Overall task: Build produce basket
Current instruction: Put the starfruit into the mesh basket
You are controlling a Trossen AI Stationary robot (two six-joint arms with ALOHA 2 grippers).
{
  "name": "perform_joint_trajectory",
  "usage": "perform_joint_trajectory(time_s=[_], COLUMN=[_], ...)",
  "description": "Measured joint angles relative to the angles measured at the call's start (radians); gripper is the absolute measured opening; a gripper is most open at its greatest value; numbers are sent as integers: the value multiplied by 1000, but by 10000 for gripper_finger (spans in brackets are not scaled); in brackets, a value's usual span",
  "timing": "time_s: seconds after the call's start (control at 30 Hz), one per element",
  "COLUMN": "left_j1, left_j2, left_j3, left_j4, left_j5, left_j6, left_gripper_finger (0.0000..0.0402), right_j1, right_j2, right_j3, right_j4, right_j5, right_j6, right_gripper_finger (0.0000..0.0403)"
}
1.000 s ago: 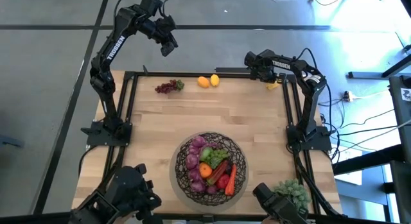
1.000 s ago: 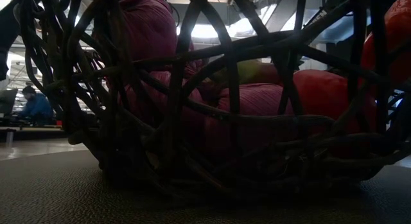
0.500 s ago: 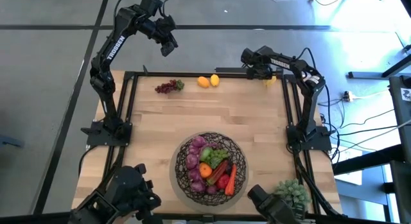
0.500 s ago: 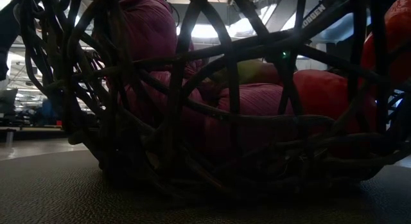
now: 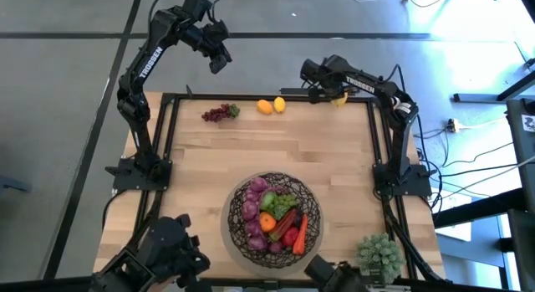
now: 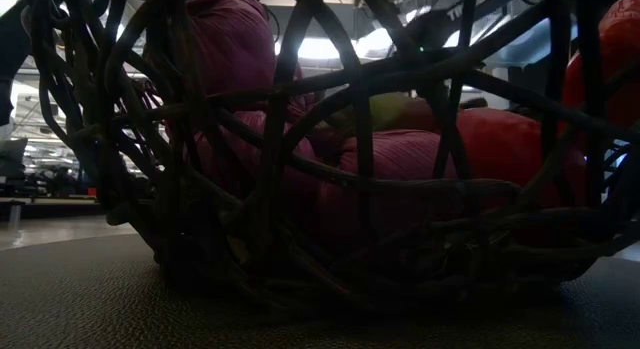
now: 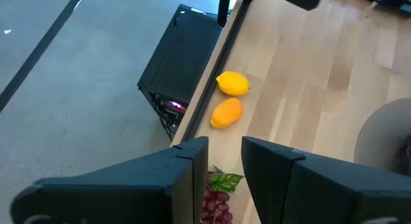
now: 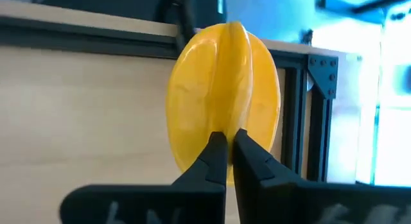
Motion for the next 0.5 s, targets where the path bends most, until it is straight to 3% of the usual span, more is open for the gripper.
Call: perform_joint_trajectory(time_s=[0.2, 0.5], left_j1=[0, -1], left_j2=[0, 0], left_j3=[0, 0], left_j4=[-20, -95], left_j5=[13, 166], left_j6=[1, 102], left_gripper_finger=[84, 84], right_j1=[75, 196], right_j2=[0, 0], right_j3=[151, 413], right_j4=[-65, -148], right_j5=[0, -36], right_j6=[-158, -502], right_gripper_finger=[0, 0])
